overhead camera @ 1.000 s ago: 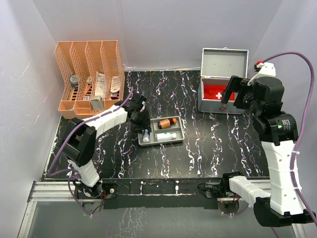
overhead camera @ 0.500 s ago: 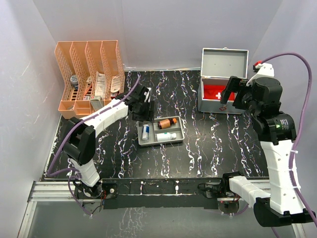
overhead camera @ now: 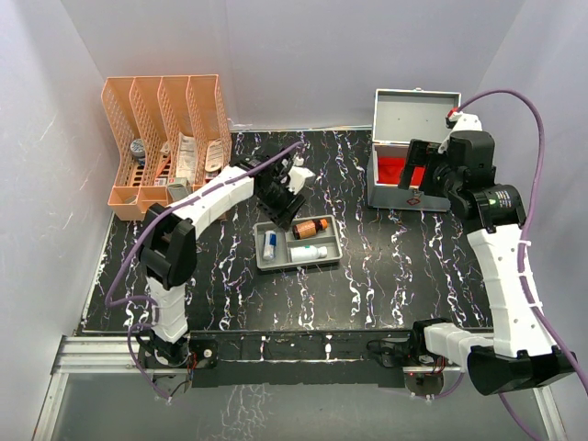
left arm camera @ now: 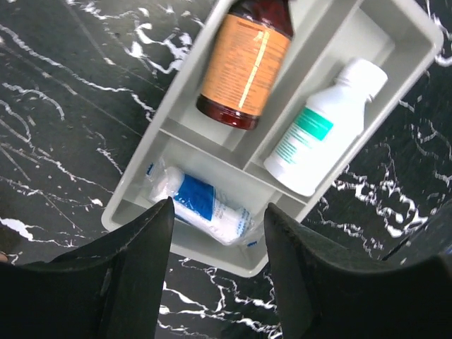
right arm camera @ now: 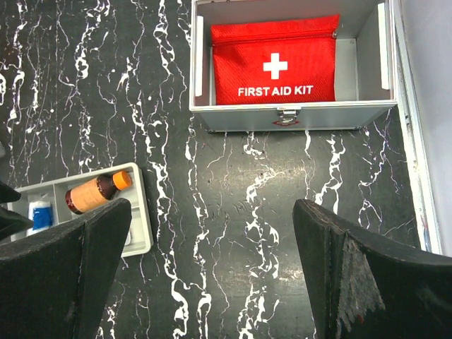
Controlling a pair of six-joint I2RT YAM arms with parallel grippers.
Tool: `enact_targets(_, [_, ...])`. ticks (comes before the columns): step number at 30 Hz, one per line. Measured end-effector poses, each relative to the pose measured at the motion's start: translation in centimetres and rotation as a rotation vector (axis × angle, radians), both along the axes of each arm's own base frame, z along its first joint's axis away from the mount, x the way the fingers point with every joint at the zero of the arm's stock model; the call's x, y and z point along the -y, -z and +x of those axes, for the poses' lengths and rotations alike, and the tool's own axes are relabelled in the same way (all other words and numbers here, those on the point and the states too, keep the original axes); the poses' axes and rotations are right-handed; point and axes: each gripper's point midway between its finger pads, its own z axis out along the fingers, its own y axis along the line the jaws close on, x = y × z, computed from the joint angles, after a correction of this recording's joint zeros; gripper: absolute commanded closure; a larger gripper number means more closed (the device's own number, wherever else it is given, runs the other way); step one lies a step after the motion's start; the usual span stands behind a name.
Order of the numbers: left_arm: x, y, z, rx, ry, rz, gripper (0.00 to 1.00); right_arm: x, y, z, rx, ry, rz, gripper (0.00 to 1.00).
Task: Organize the medicine kit
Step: Pick up the medicine box compartment at the center of the board.
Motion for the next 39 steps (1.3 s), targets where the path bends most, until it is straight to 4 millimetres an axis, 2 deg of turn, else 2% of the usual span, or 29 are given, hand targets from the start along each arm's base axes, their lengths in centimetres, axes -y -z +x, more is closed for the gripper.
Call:
enact_targets(3, [0.7,0.1,-0.9,-0.007,0.107,0.018,0.51,0.1,0.3,0.1,-0.002,0.006,-0.001,0.02])
enact_targets(10, [5.5,-0.9,-3.3,-0.023,0.331,-0.022,0.57,0.4,0.8,0.1,0.003,0.025,-0.011,0.02])
enact_targets(15, [7.7,-0.6,-4.7,-0.084,0.412,-0.07,0.6,0.8,0.6,-0.4,0.016,0.04,-0.018,0.02])
enact_targets(27, [8.1,2.7,-4.8,-0.139,0.484,-0.061,0.6,1.7,-0.4,-1.4,0.053,0.085,-0.03,0.02])
enact_targets(39, [8.3,3.0,-4.4,-0.118,0.507,-0.066,0.61,2.1,-0.8,-1.9,0.065,0.112,-0.022,0.02])
